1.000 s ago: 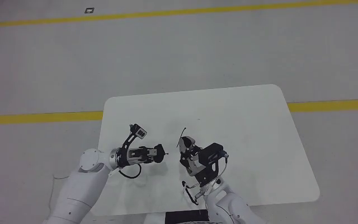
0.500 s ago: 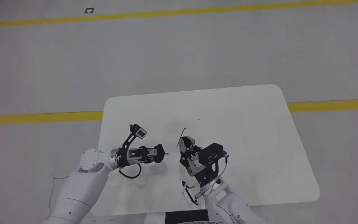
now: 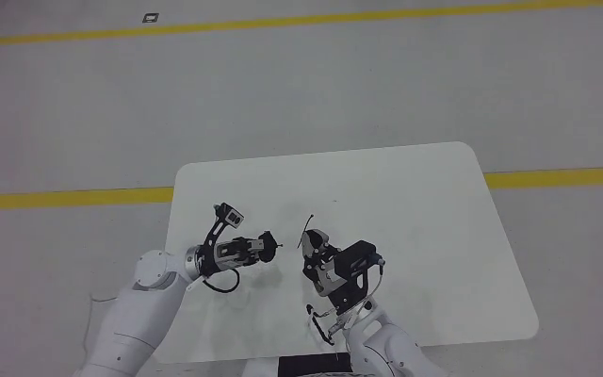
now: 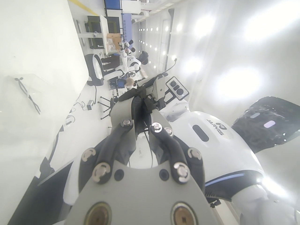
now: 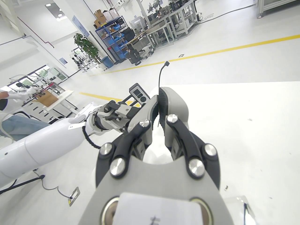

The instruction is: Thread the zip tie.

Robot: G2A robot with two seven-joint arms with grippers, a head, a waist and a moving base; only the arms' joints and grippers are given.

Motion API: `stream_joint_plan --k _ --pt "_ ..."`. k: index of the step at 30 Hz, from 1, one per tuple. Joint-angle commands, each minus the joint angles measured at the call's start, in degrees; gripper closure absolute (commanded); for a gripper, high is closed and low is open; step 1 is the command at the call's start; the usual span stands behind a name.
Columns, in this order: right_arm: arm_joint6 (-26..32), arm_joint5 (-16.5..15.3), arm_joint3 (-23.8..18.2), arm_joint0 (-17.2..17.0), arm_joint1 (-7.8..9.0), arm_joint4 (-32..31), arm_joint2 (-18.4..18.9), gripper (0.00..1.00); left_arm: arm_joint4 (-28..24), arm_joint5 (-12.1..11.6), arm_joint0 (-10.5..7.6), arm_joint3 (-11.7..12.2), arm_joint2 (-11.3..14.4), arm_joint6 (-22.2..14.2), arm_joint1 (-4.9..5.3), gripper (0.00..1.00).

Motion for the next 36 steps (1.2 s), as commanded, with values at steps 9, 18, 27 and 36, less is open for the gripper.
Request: stream_joint_plan --k 9,18,27,36 --pt "0.00 0.00 0.00 0.00 0.00 0.00 0.00 1.00 3.43 0.00 -1.96 0.84 0.88 1.52 -1.82 1.00" --pt "0.00 0.00 0.00 0.00 0.00 0.00 0.00 1.00 4.39 0.00 -2.77 1.79 1.09 1.02 -2.75 1.00" --pt "0.00 0.00 0.00 0.00 0.00 0.00 0.00 1.00 4.39 0.00 -2.77 1.79 1.09 1.02 -2.75 1.00" --pt "-0.97 2.18 0.98 1.31 -0.16 -1.79 -0.67 1.00 4.39 0.00 -2.77 1.79 1.09 1.02 -2.75 1.00"
